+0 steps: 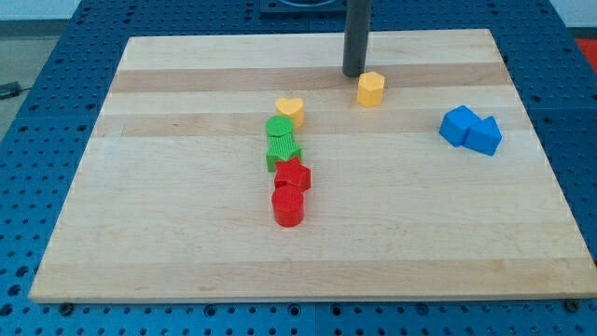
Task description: Push yellow hexagon into blue cube
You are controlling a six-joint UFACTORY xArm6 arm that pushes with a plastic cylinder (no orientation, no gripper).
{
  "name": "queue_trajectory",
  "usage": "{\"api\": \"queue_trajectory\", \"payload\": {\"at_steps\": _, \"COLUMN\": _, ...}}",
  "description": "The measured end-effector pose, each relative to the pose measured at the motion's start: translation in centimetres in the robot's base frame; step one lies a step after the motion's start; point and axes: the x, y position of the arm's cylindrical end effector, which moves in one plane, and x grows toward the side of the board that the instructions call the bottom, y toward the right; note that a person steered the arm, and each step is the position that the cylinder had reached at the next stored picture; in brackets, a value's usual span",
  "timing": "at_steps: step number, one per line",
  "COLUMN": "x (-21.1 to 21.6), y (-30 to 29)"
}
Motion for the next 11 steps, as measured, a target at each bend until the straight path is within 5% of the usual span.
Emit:
{"api": "queue_trajectory", "payload": {"at_steps": 6, "x": 6.9, "y": -0.3}}
{"api": "queue_trajectory", "payload": {"at_steps": 11, "x": 8.8, "y": 9.1}}
